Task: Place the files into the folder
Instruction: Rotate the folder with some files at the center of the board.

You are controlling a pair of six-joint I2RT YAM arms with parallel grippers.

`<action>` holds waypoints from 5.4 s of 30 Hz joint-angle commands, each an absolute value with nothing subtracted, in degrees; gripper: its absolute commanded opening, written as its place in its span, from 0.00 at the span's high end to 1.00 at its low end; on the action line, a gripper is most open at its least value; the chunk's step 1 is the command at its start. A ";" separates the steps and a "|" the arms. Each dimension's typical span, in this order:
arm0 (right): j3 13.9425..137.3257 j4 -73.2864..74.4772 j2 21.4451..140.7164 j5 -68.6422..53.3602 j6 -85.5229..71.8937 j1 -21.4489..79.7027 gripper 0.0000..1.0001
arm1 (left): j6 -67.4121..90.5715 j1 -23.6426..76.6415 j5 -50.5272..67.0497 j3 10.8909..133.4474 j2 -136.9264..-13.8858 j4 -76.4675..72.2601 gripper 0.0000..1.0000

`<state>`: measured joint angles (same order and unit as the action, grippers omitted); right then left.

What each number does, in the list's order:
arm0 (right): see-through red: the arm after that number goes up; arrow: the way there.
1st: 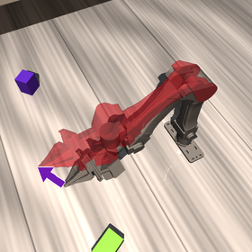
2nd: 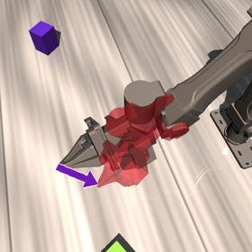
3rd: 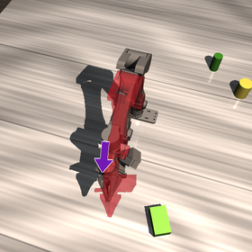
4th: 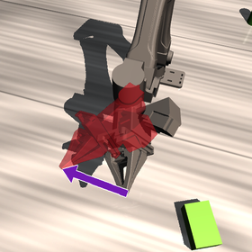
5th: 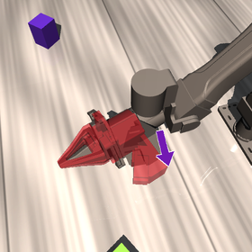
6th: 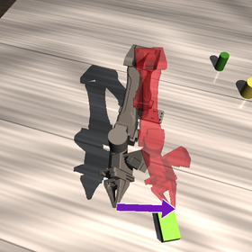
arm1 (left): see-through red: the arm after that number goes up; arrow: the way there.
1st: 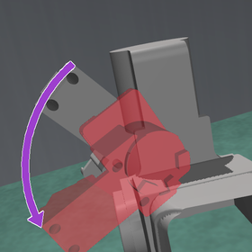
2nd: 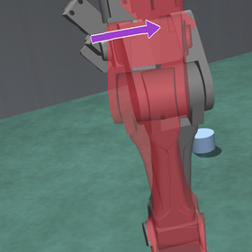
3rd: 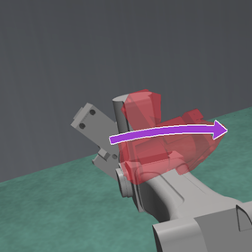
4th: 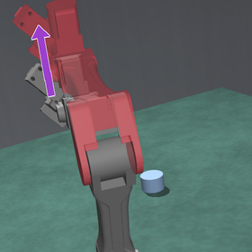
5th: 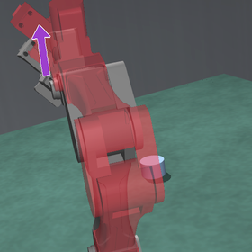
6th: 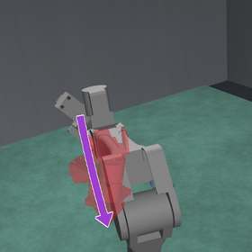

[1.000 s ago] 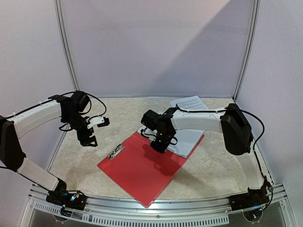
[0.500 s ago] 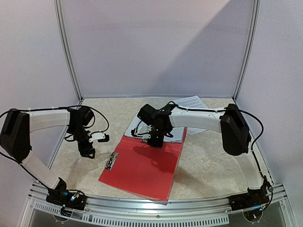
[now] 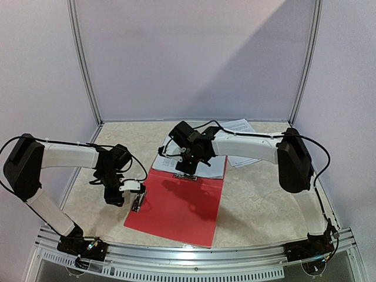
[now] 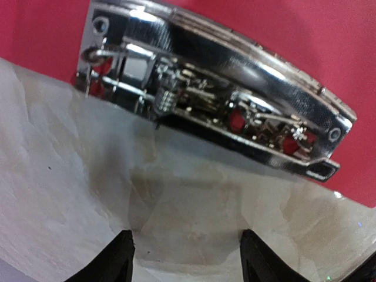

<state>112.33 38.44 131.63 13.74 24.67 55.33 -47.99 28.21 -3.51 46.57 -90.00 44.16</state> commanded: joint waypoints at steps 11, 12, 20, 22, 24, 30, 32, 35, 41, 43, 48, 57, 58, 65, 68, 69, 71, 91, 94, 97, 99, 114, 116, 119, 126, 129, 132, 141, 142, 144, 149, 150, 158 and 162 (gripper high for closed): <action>62.29 24.52 93.84 -8.16 -39.92 42.06 0.41 | -50.81 39.18 -8.61 51.32 -99.61 48.30 0.37; 58.16 19.45 92.37 -13.58 -43.58 42.04 0.40 | -50.20 39.51 -8.01 52.02 -100.23 48.59 0.37; 34.05 -15.01 91.31 -29.94 -65.82 43.56 0.42 | -46.33 41.83 -4.91 53.75 -103.40 48.36 0.40; 33.81 -19.55 93.68 -31.52 -67.90 45.26 0.45 | -46.30 42.30 -4.70 53.85 -103.24 48.94 0.40; 34.73 -22.40 96.05 -33.04 -68.34 46.67 0.52 | -46.29 42.52 -4.04 54.07 -102.86 49.36 0.41; 33.92 -30.50 101.64 -35.48 -72.35 45.74 0.86 | -46.20 42.54 -0.46 54.24 -100.15 51.04 0.40; 35.37 -25.75 101.57 -35.85 -69.28 44.15 0.95 | -46.77 42.46 1.86 54.14 -98.78 51.88 0.40; 40.32 -13.08 101.21 -37.06 -62.28 41.05 1.00 | -46.94 42.21 5.29 54.06 -96.58 53.17 0.40; 55.01 21.93 104.81 -40.72 -32.55 38.49 0.99 | -48.39 39.90 12.17 54.33 -90.88 55.68 0.39; 57.48 27.90 106.27 -42.56 -26.09 38.73 1.00 | -49.09 37.51 15.25 55.12 -88.56 56.72 0.39; 60.89 41.02 106.65 -43.47 -15.70 39.83 1.00 | -50.06 30.96 21.46 56.77 -83.74 58.03 0.38; 84.86 59.81 117.36 -22.08 -5.42 38.44 1.00 | -47.82 30.19 18.38 55.75 -84.54 53.65 0.38; 90.55 62.34 119.58 -20.21 -2.59 38.49 1.00 | -47.51 30.22 18.11 55.92 -85.00 53.64 0.38; 125.18 75.83 139.34 -8.41 14.79 38.36 1.00 | -46.32 30.56 17.52 53.92 -85.32 50.12 0.38; 130.13 73.49 143.45 -2.36 17.73 38.13 0.98 | -46.20 31.19 16.44 53.53 -86.49 48.72 0.38; 130.27 71.63 143.70 -1.49 18.39 38.07 0.97 | -46.23 31.53 16.02 53.48 -87.06 48.26 0.37; 130.04 67.63 143.42 -0.40 19.16 37.72 0.94 | -46.52 32.35 14.88 53.44 -88.41 47.62 0.37; 74.00 30.41 101.19 -9.25 -29.01 35.38 0.32 | -45.81 24.34 7.37 57.30 -87.90 42.19 0.36; 62.30 25.61 94.06 -10.97 -37.85 35.44 0.30 | -42.52 16.96 2.80 62.59 -91.87 40.72 0.36; 51.38 18.81 87.58 -10.91 -44.59 35.36 0.29 | -40.25 10.71 -3.45 68.47 -98.26 38.76 0.36; 45.30 14.08 84.73 -11.48 -50.23 35.37 0.29 | -39.19 7.74 -6.61 72.25 -102.55 37.72 0.36; 34.74 -10.61 92.45 -15.19 -59.91 32.86 0.50 | -39.39 3.56 -12.54 70.75 -112.53 30.68 0.37; 34.67 -11.74 93.42 -15.37 -59.90 31.30 0.63 | -39.68 3.66 -12.07 68.59 -111.40 30.05 0.37; 35.86 -12.08 94.43 -16.08 -58.73 29.51 0.75 | -40.34 3.92 -10.07 65.24 -109.44 29.60 0.37; 38.96 -12.37 98.17 -19.55 -55.50 25.12 0.94 | -41.93 6.12 -5.61 58.63 -103.41 30.32 0.37; 40.47 -13.17 99.81 -22.40 -54.49 23.25 1.00 | -42.65 7.29 -4.40 55.94 -100.73 31.07 0.37; 42.36 -12.89 101.24 -25.27 -53.74 22.94 1.00 | -42.71 7.43 -3.00 53.98 -97.75 32.03 0.37; 46.86 -5.52 100.56 -25.89 -46.84 21.40 1.00 | -45.33 9.61 -1.21 50.13 -89.26 37.89 0.36; 48.55 -3.98 100.95 -26.38 -45.66 20.76 1.00 | -45.76 10.48 -1.04 49.77 -88.26 38.64 0.36; 52.72 0.99 103.16 -26.49 -41.62 20.09 1.00 | -46.19 12.64 -0.51 49.12 -86.19 40.05 0.36; 60.45 13.22 107.10 -23.11 -34.98 20.09 0.86 | -46.53 17.83 9.00 47.48 -81.39 41.63 0.36; 60.68 14.42 106.60 -22.17 -34.35 20.05 0.81 | -46.51 19.04 9.80 47.07 -80.72 41.21 0.36; 61.23 27.73 91.40 -4.04 -35.49 27.05 0.67 | -49.79 27.90 9.61 46.29 -82.84 29.33 0.39; 58.27 25.02 86.44 -2.85 -42.31 39.69 0.67 | -49.57 30.77 4.56 46.45 -88.90 19.87 0.41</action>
